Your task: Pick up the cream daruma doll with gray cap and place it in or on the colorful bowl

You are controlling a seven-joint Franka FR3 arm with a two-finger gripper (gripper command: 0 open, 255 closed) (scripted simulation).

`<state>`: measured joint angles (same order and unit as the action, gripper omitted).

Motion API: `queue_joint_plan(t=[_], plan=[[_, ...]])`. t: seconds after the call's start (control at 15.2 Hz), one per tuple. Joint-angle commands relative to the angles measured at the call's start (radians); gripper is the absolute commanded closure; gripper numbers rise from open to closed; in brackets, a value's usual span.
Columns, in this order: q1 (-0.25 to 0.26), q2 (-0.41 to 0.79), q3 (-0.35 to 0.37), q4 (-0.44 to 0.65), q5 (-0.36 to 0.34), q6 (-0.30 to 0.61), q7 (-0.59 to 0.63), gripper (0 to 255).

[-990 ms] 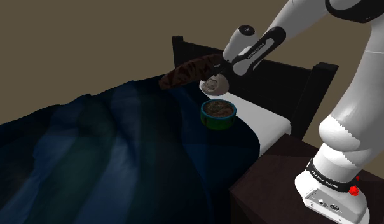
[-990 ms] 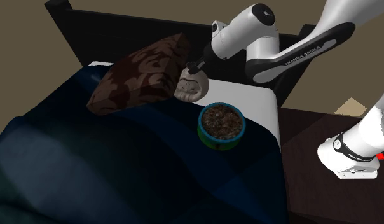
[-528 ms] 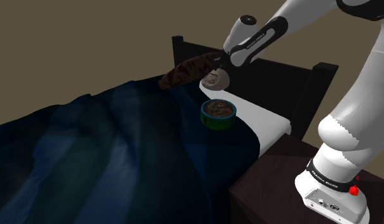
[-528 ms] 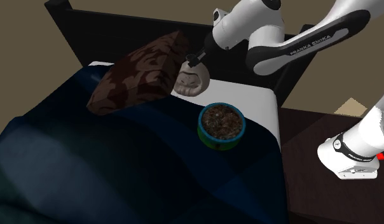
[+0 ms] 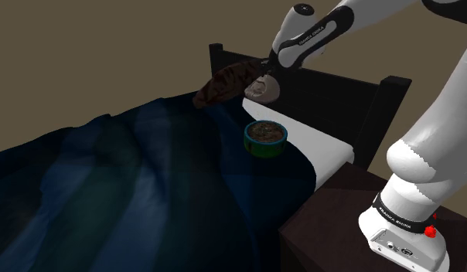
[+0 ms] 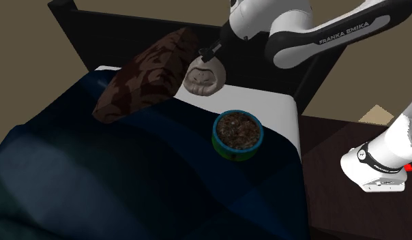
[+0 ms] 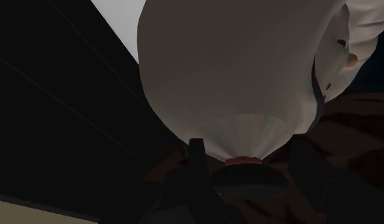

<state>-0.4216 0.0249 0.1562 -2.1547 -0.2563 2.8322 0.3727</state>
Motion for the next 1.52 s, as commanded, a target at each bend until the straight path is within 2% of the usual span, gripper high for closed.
queue_joint_plan(t=[0.0, 0.2, 0.86, 1.32, 1.45], plan=[[0.0, -0.016, 0.002, 0.014, 0.02, -0.024, -0.018, 255], [0.002, -0.033, 0.004, 0.035, 0.044, -0.061, -0.039, 255], [0.064, -0.394, 0.062, -0.235, 0.078, -0.159, 0.054, 255], [0.138, -0.642, 0.11, -0.351, 0.127, -0.298, 0.116, 255], [0.143, -0.66, 0.118, -0.369, 0.13, -0.299, 0.125, 255]])
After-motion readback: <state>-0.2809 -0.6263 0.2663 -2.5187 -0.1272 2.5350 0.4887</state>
